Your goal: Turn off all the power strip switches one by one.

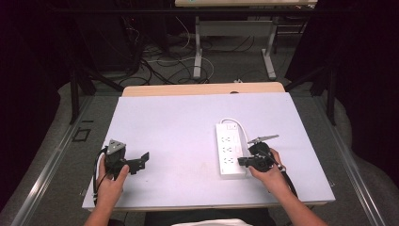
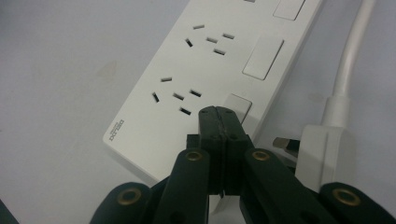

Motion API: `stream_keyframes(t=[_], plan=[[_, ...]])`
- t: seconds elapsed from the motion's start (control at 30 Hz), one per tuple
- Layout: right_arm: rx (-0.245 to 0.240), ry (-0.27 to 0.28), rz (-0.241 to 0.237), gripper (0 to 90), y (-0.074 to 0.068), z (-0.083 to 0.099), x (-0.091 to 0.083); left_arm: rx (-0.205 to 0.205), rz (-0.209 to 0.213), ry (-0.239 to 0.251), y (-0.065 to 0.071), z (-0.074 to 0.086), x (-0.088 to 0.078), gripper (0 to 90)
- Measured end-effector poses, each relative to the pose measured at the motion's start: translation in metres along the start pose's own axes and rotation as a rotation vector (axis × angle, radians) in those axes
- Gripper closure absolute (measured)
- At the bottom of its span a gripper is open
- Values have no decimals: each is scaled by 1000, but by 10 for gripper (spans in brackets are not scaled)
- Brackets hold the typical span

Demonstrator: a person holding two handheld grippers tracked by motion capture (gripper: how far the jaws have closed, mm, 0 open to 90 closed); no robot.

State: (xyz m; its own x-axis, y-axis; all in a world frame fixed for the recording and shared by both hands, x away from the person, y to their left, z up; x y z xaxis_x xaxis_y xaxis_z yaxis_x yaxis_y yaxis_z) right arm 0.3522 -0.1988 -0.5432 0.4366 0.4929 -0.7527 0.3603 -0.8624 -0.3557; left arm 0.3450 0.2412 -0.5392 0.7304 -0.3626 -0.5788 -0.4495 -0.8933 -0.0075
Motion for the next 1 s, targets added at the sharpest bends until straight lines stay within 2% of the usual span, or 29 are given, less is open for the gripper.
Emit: stream_keyframes(t=[0.13,0.2,0.3,0.57,0.77,0.87,0.93,1.0], plan=[[-7,8,-4,900,0,0,0,-1,0,0,0,0,0,4],[-9,-1,10,900,-2,0,0,-2,-1,-3,-1,0,0,4],[-5,2,0,900,-2,0,-1,-5,-2,1,-1,0,0,4],[9,35,7,863,4,-2,-10,-8,-1,-3,-1,0,-1,4],[40,70,29,791,17,-5,-20,-8,-4,0,-2,0,0,4],[43,78,50,729,25,-6,-24,-10,-3,-2,-1,0,0,4],[51,94,46,683,29,-6,-27,-10,-2,-2,-1,0,0,4],[39,110,75,615,33,-7,-30,-10,-2,-3,-1,0,0,4]])
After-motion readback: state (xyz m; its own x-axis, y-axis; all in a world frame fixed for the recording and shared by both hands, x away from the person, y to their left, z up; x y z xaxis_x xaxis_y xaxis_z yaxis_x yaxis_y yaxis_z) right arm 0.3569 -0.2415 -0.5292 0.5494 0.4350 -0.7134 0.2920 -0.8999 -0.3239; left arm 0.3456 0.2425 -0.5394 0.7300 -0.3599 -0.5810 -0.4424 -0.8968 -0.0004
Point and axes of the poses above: each handheld gripper's, and its own axes: x roughly forward along the jaws, z roughly out of its underside, y roughly to its right, the point moved 2 cm from there along x, roughly forward along the jaws, and after that the axes turned 9 degrees about x, right-handed, at the moved point
